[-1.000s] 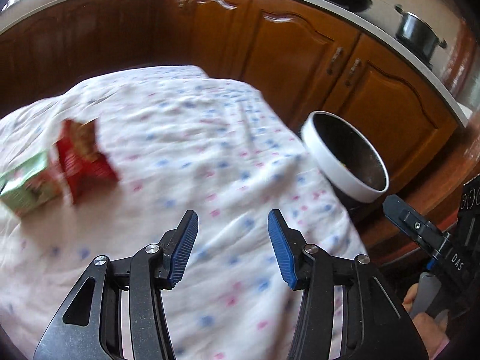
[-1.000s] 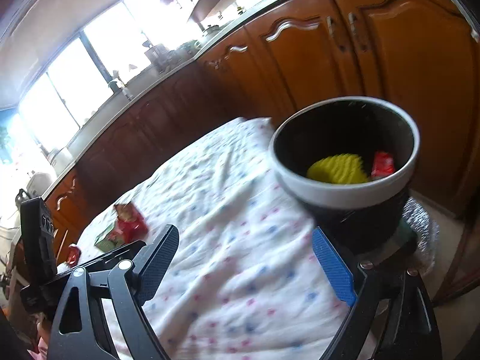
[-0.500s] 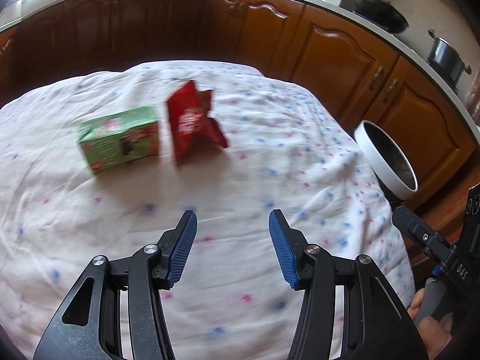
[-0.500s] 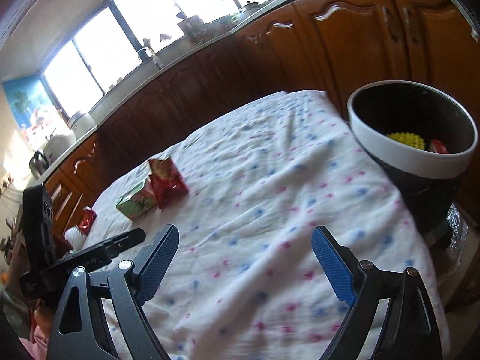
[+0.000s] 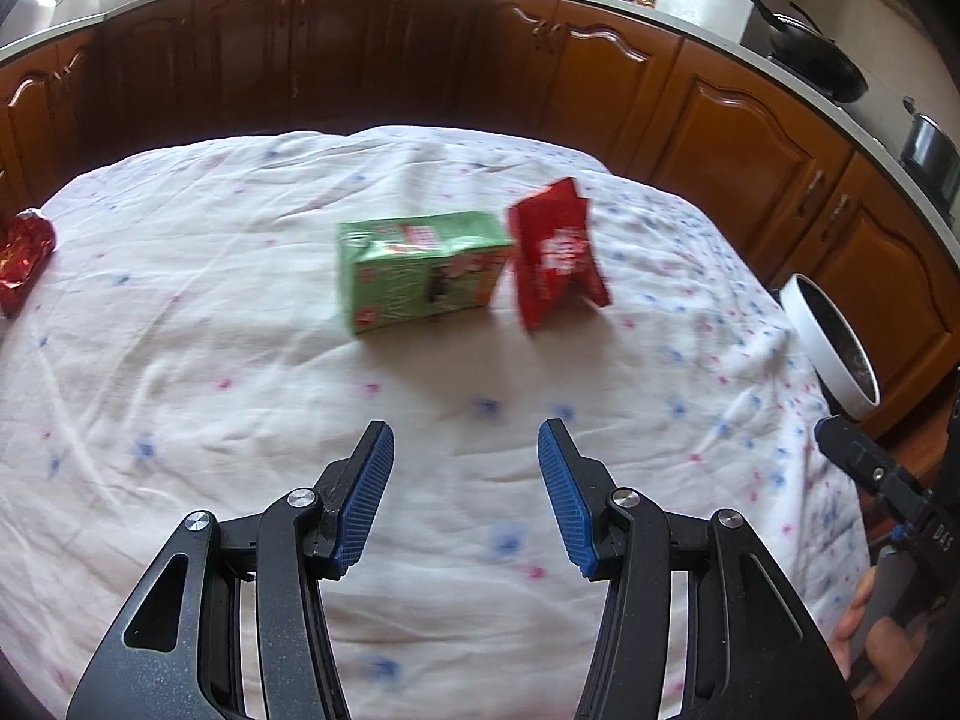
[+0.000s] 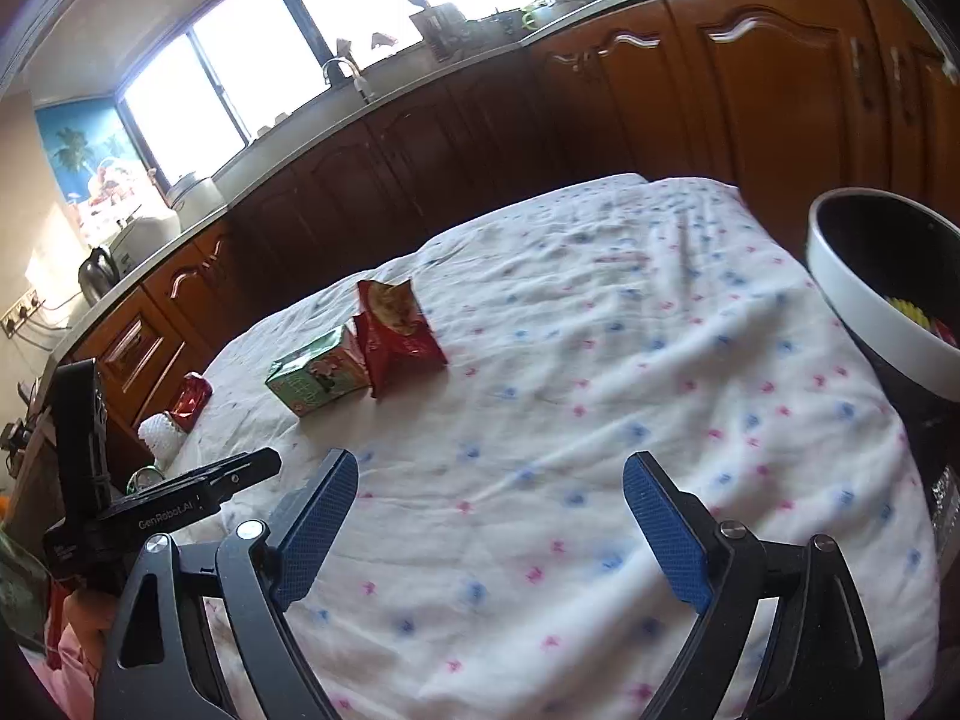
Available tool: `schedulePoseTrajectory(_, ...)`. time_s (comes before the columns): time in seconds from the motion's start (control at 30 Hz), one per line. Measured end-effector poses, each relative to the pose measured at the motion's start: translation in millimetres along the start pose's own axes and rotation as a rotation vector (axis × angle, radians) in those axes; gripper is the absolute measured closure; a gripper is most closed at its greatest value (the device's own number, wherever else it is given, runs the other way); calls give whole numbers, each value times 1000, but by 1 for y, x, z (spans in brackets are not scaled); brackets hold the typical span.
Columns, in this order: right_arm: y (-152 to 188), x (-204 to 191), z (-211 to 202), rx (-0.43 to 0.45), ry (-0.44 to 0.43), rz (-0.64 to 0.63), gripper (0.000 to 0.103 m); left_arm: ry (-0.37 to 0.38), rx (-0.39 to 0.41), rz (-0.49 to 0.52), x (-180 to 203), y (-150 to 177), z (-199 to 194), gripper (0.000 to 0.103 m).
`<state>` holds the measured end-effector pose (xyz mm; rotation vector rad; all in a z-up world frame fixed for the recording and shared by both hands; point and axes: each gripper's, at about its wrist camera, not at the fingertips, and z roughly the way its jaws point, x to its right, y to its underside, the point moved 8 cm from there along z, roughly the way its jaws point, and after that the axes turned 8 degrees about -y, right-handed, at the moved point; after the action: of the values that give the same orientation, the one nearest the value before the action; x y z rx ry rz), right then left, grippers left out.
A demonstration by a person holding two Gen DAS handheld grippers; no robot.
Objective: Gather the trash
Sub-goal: 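Move both open tools toward the green juice box and red snack bag, then grasp the green juice box with the left tool while the right tool grasps the red snack bag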
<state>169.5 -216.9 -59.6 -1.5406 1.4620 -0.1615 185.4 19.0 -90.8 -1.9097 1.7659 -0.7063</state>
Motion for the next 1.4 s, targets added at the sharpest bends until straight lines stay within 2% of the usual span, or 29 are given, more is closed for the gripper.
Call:
schedulePoseTrajectory(0.13, -2, -12, 12, -19, -13, -22, 12, -2, 4, -6, -14, -6, 0, 52)
schedulePoseTrajectory(0.33, -11, -26, 28, -37, -34, -44, 15, -14, 18, 51, -26, -20, 5, 48)
schedulePoseTrajectory(0.47, -21, -34, 38, -41, -46, -57, 27, 2, 35, 100, -31, -37, 9, 34)
schedulePoseTrajectory(0.57, -30, -42, 50, -52, -74, -66, 34, -3, 51, 154, -33, -50, 16, 33)
schedulePoseTrajectory(0.7, -42, -45, 69, -67, -91, -60, 48, 2, 52, 233, -30, -63, 30, 32)
schedulePoseTrajectory(0.93, -60, -56, 107, -98, -122, -77, 53, 39, 46, 320, -25, -76, 52, 29)
schedulePoseTrajectory(1.03, -62, -55, 123, -123, -116, -83, 64, 71, 22, 319, -23, -78, 62, 29)
schedulePoseTrajectory(1.07, -61, -53, 128, -135, -110, -84, 76, 75, 21, 322, -21, -78, 64, 29)
schedulePoseTrajectory(1.1, -60, -52, 132, -143, -103, -85, 92, 76, 26, 326, -20, -79, 65, 29)
schedulePoseTrajectory(1.13, -59, -51, 134, -153, -100, -89, 94, 77, 30, 328, -19, -79, 66, 29)
schedulePoseTrajectory(1.2, -58, -50, 130, -149, -106, -92, 94, 82, 38, 334, -16, -78, 64, 30)
schedulePoseTrajectory(1.23, -59, -50, 125, -142, -97, -98, 94, 87, 48, 341, -14, -78, 62, 35)
schedulePoseTrajectory(1.27, -59, -49, 122, -137, -96, -98, 95, 91, 52, 349, -11, -78, 61, 45)
schedulePoseTrajectory(1.33, -60, -44, 112, -126, -98, -88, 96, 94, 50, 370, -6, -75, 58, 52)
schedulePoseTrajectory(1.37, -61, -41, 108, -120, -96, -82, 96, 93, 51, 377, -3, -73, 57, 61)
schedulePoseTrajectory(1.4, -61, -36, 103, -114, -91, -74, 96, 94, 49, 386, 1, -71, 56, 63)
